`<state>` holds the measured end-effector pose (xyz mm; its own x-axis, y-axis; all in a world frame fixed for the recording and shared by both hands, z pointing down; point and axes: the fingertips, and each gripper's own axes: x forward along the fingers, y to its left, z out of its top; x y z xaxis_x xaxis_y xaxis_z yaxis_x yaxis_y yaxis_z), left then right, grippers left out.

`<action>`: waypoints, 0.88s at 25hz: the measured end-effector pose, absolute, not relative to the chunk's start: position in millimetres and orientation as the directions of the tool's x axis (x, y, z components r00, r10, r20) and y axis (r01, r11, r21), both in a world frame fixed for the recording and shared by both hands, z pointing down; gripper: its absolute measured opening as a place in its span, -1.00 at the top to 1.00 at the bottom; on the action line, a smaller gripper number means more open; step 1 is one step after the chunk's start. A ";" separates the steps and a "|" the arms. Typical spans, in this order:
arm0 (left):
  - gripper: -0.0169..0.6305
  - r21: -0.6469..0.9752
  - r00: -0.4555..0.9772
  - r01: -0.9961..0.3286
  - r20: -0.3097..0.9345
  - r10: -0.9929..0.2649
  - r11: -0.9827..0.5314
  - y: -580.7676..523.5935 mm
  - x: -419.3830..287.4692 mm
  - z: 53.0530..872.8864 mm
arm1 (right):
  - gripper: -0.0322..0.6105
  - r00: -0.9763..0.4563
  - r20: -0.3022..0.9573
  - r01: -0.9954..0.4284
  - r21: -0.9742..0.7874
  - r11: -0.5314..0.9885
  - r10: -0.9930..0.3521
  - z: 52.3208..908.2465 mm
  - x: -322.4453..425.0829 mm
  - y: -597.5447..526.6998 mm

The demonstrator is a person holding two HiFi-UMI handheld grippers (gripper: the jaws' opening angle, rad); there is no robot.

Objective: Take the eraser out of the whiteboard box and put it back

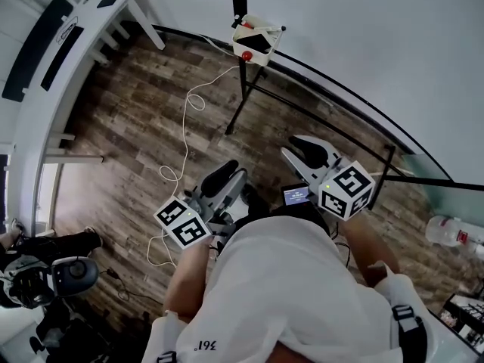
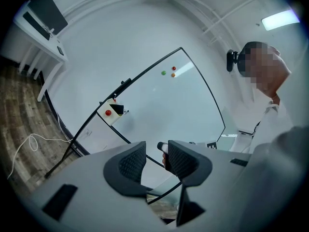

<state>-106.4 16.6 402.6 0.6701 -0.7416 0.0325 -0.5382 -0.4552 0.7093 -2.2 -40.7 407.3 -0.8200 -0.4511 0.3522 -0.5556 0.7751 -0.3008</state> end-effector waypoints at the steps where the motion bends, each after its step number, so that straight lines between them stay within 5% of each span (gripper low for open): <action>1: 0.49 0.709 0.673 -0.536 0.032 -0.739 -0.458 16.7 -108.8 402.5 | 0.56 -0.817 0.353 -0.561 -0.299 0.772 -0.457 406.8 -4.0 -40.5; 22: 0.49 0.707 0.628 -0.573 0.054 -0.776 -0.415 -9.2 -86.8 404.6 | 0.56 -0.826 0.379 -0.536 -0.293 0.792 -0.418 412.4 18.1 -70.3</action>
